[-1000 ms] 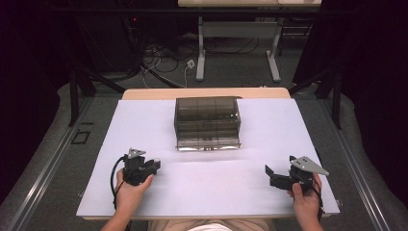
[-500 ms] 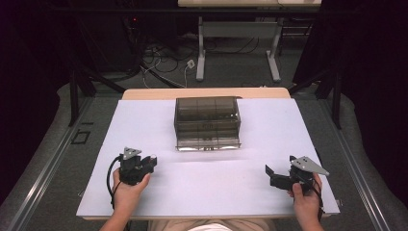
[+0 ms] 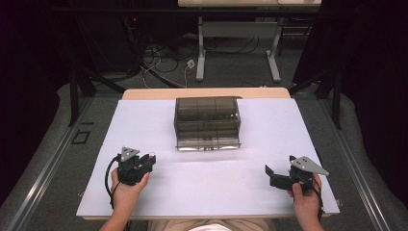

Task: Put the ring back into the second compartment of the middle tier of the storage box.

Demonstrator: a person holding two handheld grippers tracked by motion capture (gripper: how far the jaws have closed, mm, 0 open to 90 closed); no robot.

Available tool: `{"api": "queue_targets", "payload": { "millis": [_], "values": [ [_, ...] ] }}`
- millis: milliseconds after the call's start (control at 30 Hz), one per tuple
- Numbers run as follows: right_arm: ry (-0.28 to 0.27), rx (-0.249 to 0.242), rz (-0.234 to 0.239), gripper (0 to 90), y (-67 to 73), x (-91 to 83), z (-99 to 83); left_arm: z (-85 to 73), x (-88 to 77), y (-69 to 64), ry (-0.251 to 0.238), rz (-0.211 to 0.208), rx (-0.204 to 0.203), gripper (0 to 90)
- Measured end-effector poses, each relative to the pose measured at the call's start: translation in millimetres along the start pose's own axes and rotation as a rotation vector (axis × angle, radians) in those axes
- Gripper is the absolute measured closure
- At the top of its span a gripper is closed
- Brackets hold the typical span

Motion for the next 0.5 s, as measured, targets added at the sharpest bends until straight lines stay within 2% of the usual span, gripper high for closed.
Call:
{"api": "queue_targets", "payload": {
  "millis": [133, 500],
  "values": [
    [-0.002, 0.001, -0.002, 1.4, 0.0, 0.2, -0.1, 4.0, -3.6, -1.2, -0.008, 0.004, 0.023, 68.9],
    [0.006, 0.003, -0.009, 1.4, 1.6, -0.8, -0.3, 14.1, -12.8, -9.4, -0.062, -0.001, 0.047, 68.9]
  ]
}}
Point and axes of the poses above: each handheld gripper's, and its own axes: x roughly forward along the jaws, z roughly out of its top, y roughly to its left, the point moved 1 cm from there along x, roughly forward along the jaws, and after that the axes turned 10 degrees about x, right-handed, at the moved point
